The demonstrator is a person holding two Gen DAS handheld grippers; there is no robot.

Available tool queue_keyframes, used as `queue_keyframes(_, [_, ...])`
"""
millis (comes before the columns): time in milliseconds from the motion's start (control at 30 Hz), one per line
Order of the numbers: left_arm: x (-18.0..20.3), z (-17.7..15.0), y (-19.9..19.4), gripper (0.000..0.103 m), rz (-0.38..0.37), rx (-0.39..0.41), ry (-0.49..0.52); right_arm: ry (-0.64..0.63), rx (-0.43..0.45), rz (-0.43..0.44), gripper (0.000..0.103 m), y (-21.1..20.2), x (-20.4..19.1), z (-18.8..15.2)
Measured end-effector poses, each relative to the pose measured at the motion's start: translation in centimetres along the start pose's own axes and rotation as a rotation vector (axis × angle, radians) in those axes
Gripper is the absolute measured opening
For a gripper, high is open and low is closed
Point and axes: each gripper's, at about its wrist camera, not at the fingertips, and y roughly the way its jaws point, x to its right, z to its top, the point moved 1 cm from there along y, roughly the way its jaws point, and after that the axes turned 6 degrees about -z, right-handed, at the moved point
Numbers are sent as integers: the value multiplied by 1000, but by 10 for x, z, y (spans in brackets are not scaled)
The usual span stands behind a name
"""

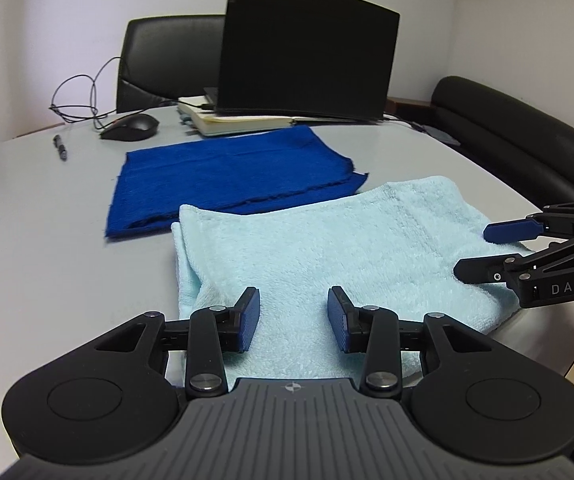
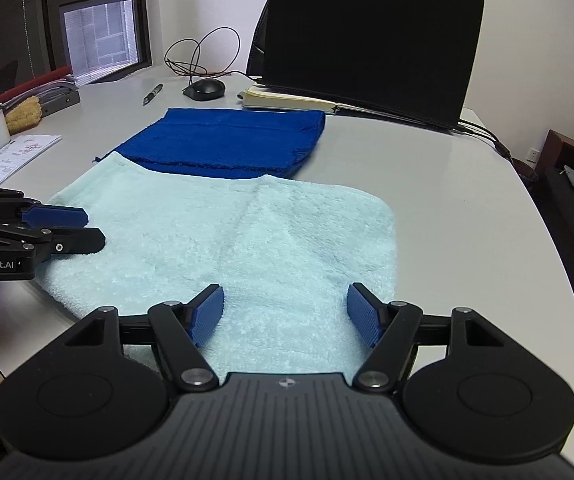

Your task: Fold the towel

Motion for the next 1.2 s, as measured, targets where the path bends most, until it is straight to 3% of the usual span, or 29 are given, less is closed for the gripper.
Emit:
queue_keyframes(467, [14, 6, 11, 42, -7, -8, 13, -6, 19, -34, 70, -8, 13, -1])
queue_keyframes(900, [12, 5, -19, 42, 12, 17, 40, 51, 46, -60, 70, -31, 15, -5])
queue_keyframes(1200, [-3, 0, -36, 42, 36, 34, -4, 51, 54, -50, 70, -33, 2, -1])
